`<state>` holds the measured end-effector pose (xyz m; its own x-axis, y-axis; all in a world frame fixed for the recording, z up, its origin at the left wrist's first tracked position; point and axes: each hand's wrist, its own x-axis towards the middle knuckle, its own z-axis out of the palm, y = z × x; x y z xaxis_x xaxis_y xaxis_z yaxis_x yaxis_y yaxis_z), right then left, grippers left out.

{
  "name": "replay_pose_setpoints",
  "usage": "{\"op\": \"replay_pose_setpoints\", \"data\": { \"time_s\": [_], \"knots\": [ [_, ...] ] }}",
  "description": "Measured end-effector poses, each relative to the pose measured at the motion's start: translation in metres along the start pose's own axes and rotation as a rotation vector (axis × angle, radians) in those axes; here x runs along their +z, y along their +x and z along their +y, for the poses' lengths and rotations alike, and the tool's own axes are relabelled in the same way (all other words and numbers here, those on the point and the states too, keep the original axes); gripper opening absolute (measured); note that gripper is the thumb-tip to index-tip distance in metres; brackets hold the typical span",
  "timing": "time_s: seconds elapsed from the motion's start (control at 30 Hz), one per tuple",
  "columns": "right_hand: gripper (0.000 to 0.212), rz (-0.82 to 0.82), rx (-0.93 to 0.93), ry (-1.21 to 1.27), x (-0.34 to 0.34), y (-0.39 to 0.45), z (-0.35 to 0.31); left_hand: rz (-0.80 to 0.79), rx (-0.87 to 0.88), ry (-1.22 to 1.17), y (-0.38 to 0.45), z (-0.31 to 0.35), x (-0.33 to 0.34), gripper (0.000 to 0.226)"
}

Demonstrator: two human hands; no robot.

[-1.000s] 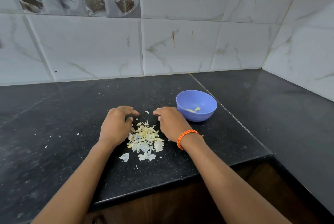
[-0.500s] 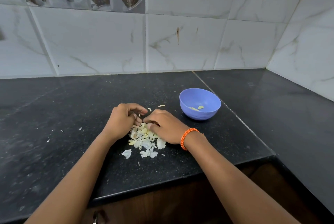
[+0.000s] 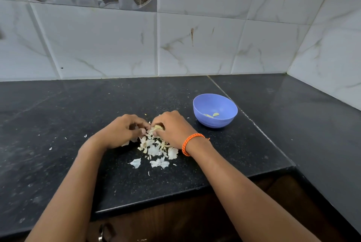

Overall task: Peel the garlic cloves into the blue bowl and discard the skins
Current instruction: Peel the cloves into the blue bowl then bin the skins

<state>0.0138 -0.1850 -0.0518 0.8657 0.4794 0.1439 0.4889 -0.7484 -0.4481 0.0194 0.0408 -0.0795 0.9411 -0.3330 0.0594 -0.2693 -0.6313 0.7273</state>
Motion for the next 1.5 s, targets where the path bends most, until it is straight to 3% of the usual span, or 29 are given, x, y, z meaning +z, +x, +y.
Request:
{"op": "replay_pose_setpoints", "data": {
  "time_s": [0.13,0.43,0.63,0.93,1.13,1.37,1.5],
  "knots": [
    [0.012,0.08,0.009,0.084,-0.005,0.003,0.002,-0.024,-0.024,-0.052,-0.001,0.002,-0.002,0.037],
    [0.021,0.205,0.016,0.064,-0.004,-0.002,0.004,0.119,0.012,0.096,-0.002,0.02,0.013,0.022],
    [0.015,0.134,0.053,0.192,-0.003,-0.004,0.008,0.178,0.026,-0.002,-0.004,0.028,0.018,0.012],
    [0.042,0.036,0.044,0.163,-0.017,-0.022,0.01,0.31,0.092,0.028,-0.005,0.025,0.023,0.02],
    [0.018,0.019,0.014,0.069,-0.02,-0.033,0.019,0.292,0.064,0.03,-0.013,0.019,0.022,0.02],
    [0.018,-0.035,-0.039,-0.233,-0.003,-0.038,0.006,0.335,0.055,0.008,-0.021,0.026,0.032,0.019],
    [0.006,0.008,-0.021,-0.18,0.001,-0.032,0.005,0.358,0.058,-0.025,-0.021,0.032,0.036,0.017]
  ]
}}
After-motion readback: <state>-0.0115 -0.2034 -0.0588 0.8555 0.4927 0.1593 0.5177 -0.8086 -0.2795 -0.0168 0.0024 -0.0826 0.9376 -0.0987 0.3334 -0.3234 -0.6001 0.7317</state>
